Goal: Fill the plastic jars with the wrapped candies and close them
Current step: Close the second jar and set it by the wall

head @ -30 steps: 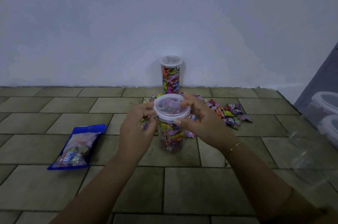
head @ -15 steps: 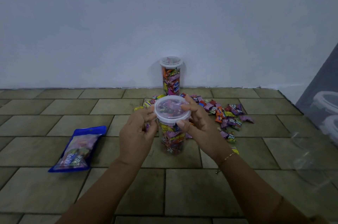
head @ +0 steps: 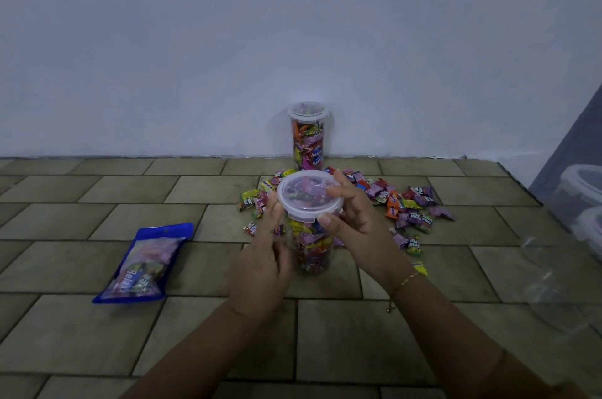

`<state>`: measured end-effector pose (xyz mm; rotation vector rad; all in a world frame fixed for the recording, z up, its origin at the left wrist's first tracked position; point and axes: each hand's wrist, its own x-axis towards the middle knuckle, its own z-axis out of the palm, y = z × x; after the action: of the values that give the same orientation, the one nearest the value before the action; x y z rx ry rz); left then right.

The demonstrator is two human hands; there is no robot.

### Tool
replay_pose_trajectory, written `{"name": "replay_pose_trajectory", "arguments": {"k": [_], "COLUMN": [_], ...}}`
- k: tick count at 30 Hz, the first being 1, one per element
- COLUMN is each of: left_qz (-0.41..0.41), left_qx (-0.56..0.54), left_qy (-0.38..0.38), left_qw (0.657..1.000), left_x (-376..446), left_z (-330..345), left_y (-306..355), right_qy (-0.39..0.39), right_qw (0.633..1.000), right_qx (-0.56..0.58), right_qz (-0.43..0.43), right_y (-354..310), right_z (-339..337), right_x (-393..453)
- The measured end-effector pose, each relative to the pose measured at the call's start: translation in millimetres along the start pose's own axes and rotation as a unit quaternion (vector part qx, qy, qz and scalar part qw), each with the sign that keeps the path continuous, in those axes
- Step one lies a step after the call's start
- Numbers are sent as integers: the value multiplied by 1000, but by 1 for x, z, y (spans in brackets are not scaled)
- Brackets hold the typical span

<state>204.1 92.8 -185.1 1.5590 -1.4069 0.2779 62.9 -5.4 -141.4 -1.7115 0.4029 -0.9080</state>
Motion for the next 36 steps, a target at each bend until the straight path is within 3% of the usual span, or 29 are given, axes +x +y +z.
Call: {"name": "replay_pose_trajectory", "arguments": {"k": [5, 17, 27, 36], "left_qz": [-49, -74, -74, -79], "left_qx": [2, -30, -25, -97], "left_qy": [-41, -57, -37, 1], "left_qw": [998, 995, 996, 992], "left_x": [-4, -5, -8, -4], "left_z": [5, 9, 7, 7], "left_y": [5, 9, 12, 24], "right_qy": [12, 21, 43, 63], "right_qw": [1000, 999, 998, 995], "right_qx": [-5, -23, -35, -26], "right_qz": [-12, -18, 10, 68], "right_y": [8, 10, 9, -1], "right_z": [1, 2, 11, 25], "right_x": [-1, -1, -5, -13]}}
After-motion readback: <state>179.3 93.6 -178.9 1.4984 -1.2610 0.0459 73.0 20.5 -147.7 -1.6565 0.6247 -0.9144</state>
